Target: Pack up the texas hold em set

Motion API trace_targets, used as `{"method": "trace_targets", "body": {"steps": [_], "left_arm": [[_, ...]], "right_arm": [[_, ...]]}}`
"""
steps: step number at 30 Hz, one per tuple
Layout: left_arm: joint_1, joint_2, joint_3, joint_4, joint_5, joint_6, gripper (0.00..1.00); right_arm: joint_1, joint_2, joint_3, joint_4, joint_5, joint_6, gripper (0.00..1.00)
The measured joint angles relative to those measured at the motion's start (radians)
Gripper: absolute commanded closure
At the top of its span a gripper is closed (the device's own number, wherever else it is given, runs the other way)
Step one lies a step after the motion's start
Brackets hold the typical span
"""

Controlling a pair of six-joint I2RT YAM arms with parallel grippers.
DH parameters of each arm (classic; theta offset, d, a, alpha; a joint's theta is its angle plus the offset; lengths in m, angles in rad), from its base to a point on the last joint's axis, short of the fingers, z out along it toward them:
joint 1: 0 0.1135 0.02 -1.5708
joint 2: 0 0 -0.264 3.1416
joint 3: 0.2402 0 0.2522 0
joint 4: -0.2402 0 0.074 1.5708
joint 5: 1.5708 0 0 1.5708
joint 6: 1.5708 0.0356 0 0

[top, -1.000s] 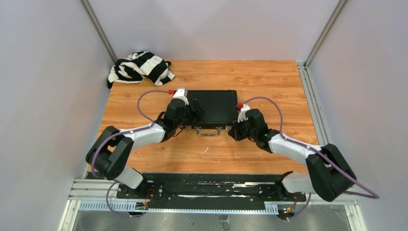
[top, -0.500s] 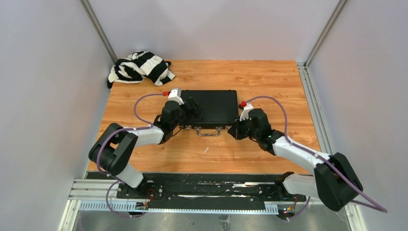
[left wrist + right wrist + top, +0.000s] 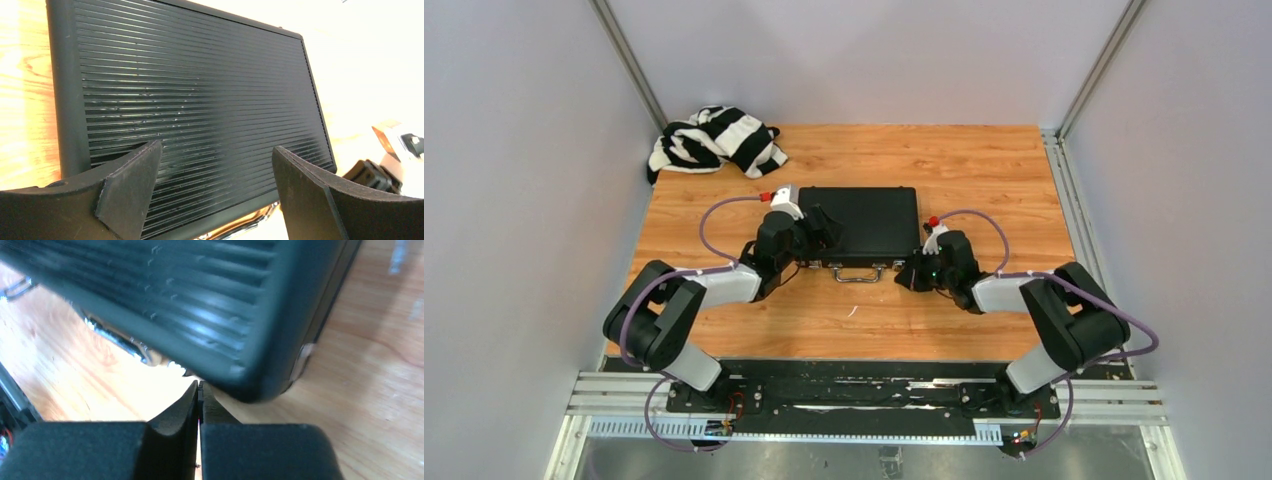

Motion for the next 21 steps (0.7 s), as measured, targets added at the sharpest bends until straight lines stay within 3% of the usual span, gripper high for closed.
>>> {"method": "trace_targets", "body": {"steps": [4,8,13,14,15,16,21], "left_arm": [[0.0,-0.011,-0.006,-0.006,0.005,-0.002,0.12],[0.0,-0.041,-0.019,-0.026,0.007,0.002,0.14],[-0.026,-0.194,-0.102,-0.127,0.02,0.033,0.49],[-0.032,-0.228,-0.121,-0.148,0.029,0.033,0.65],[-0.035,-0.264,-0.14,-0.169,0.044,0.033,0.89],[-0.039,-0.298,-0.155,-0.189,0.06,0.032,0.99],[-0.04,-0.422,-0.174,-0.225,0.159,0.039,1.0]], "right_arm": [[-0.045,0.088,-0.031,0.18,-0.045,0.064,0.99],[-0.052,0.088,-0.039,0.212,-0.063,0.081,1.0],[-0.052,-0.064,-0.039,0.08,-0.078,0.068,0.99],[-0.051,-0.107,-0.034,0.053,-0.079,0.063,1.0],[-0.051,-0.144,-0.025,0.031,-0.079,0.056,0.99],[-0.051,-0.172,-0.014,0.011,-0.079,0.048,0.99],[-0.051,-0.19,0.004,-0.019,-0.081,0.031,0.99]]}}
